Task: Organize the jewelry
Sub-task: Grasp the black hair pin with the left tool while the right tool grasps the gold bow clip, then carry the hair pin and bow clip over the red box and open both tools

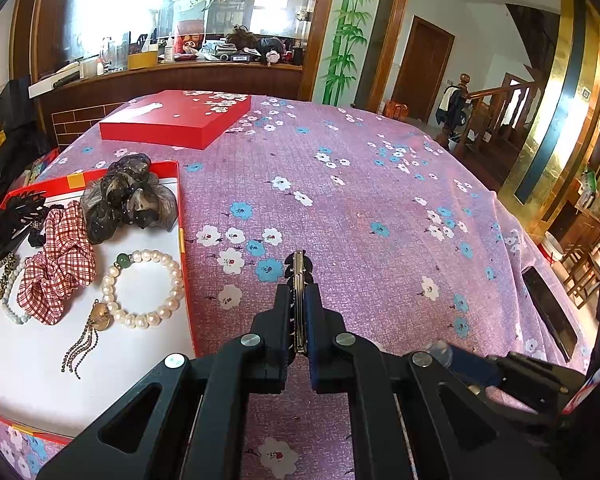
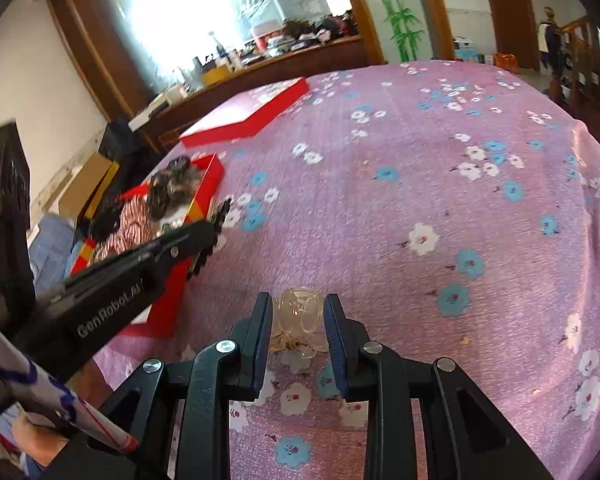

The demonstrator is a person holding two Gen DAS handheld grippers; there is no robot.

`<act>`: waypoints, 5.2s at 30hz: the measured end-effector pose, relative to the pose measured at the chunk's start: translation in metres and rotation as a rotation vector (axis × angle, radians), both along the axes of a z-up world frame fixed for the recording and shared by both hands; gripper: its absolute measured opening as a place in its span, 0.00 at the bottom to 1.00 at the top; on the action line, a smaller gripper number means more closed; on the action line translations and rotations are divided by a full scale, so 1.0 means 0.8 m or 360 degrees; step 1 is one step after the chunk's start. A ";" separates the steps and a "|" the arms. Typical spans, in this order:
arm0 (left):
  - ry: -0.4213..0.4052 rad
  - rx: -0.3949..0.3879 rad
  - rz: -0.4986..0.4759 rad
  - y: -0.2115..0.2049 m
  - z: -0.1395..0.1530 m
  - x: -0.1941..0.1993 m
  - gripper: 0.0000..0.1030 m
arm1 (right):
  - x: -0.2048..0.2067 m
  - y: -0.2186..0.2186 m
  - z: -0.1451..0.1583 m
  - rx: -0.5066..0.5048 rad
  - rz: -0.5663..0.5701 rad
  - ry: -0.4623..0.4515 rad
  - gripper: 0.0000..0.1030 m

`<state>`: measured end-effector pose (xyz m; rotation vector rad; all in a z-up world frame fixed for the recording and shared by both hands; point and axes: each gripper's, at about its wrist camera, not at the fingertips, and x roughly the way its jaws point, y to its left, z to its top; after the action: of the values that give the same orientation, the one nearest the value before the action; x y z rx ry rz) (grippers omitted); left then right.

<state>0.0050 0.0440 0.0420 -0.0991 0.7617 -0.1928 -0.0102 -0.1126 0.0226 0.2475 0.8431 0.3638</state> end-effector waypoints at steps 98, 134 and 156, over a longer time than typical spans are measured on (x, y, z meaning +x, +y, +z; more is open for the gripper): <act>0.0040 -0.0155 0.0548 0.294 -0.018 -0.090 0.07 | 0.039 0.297 0.004 0.0055 0.0569 0.0097 0.29; 0.0148 0.0069 0.0657 0.282 -0.025 -0.078 0.07 | 0.041 0.285 -0.009 0.0008 0.0600 0.0080 0.30; 0.0147 0.0066 0.0657 0.283 -0.025 -0.078 0.08 | 0.036 0.276 0.002 -0.0181 0.0426 -0.0079 0.39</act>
<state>-0.0571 0.2705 0.0217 -0.2239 0.8201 0.2212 0.0188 0.1086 0.0245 0.0186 0.8467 0.5677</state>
